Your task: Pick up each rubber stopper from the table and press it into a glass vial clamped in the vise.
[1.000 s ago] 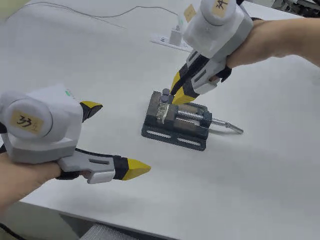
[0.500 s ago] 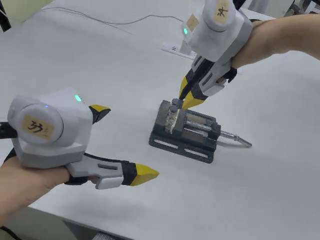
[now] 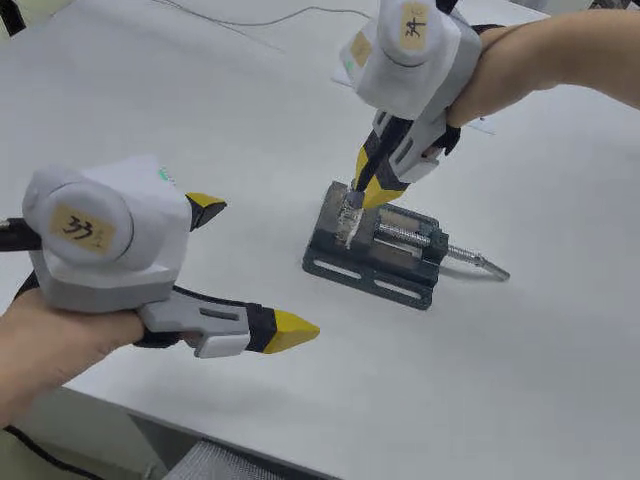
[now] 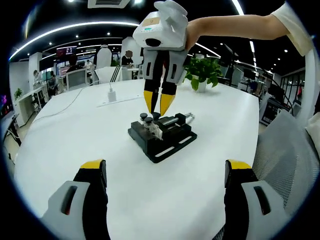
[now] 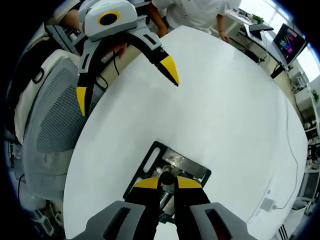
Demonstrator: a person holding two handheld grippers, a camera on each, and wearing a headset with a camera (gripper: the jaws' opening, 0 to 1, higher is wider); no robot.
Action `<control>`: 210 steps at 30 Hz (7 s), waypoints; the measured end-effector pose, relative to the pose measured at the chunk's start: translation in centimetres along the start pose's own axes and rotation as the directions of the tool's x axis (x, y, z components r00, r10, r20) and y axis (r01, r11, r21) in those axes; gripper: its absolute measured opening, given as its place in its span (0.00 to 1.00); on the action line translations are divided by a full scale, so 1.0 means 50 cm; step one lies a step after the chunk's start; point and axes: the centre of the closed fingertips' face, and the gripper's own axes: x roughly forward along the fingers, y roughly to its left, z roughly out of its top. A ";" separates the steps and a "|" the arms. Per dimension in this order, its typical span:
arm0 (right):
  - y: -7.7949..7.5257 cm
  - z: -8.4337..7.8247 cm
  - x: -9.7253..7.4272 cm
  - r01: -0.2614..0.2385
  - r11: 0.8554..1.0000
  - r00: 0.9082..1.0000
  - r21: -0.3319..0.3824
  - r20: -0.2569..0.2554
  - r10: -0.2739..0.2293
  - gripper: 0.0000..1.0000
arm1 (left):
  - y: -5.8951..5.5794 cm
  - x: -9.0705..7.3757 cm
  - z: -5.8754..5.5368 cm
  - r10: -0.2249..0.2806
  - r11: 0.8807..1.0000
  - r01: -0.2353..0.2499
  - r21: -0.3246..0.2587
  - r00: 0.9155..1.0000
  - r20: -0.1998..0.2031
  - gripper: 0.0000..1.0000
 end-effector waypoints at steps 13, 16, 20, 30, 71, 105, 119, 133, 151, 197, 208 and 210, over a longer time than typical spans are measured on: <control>0.001 -0.004 0.021 -0.002 0.998 1.000 0.063 -0.005 0.002 0.05 | -0.003 0.001 -0.003 -0.005 1.000 0.005 -0.007 1.000 -0.004 0.96; 0.001 -0.005 0.025 -0.004 0.998 1.000 0.070 0.000 0.004 0.05 | -0.007 0.000 -0.009 -0.008 1.000 0.008 -0.011 1.000 -0.011 0.96; 0.003 -0.006 0.029 -0.009 0.997 1.000 0.072 -0.003 0.009 0.05 | -0.005 -0.002 -0.012 -0.006 1.000 0.006 -0.014 1.000 -0.013 0.96; 0.004 0.000 0.032 -0.013 0.997 1.000 0.081 -0.002 0.013 0.05 | 0.002 -0.003 -0.010 -0.003 1.000 0.003 -0.024 1.000 -0.007 0.95; -0.006 -0.015 0.039 -0.026 0.987 0.999 0.156 -0.038 0.032 0.05 | 0.023 -0.015 0.005 -0.003 0.998 0.004 -0.065 1.000 0.017 0.93; -0.012 -0.007 0.037 -0.039 0.969 0.998 0.244 0.063 0.024 0.06 | 0.015 0.009 0.020 -0.038 0.997 0.039 -0.067 0.999 0.018 0.91; -0.015 -0.013 0.036 0.008 0.987 0.999 0.160 0.035 -0.013 0.08 | 0.008 0.020 0.016 -0.050 0.995 0.052 -0.086 0.999 0.019 0.90; 0.000 -0.010 0.031 0.018 0.990 0.999 0.139 0.029 -0.023 0.07 | 0.003 0.018 0.008 -0.052 0.994 0.054 -0.097 0.998 0.017 0.89; -0.016 -0.010 0.037 -0.004 0.973 0.999 0.229 -0.040 0.013 0.04 | 0.005 0.017 0.016 -0.062 0.995 0.063 -0.080 0.998 0.015 0.88; -0.025 -0.011 0.028 0.024 0.957 0.999 0.291 -0.038 -0.014 0.12 | 0.009 0.012 0.016 -0.053 0.995 0.054 -0.085 0.998 0.019 0.87; -0.015 -0.016 0.014 0.020 0.969 0.998 0.248 0.047 -0.033 0.05 | 0.016 0.014 0.019 -0.050 0.995 0.052 -0.085 0.999 0.022 0.87; -0.025 -0.011 0.017 0.012 0.966 0.998 0.258 0.061 -0.029 0.04 | 0.017 0.016 0.016 -0.051 0.995 0.053 -0.087 0.998 0.019 0.87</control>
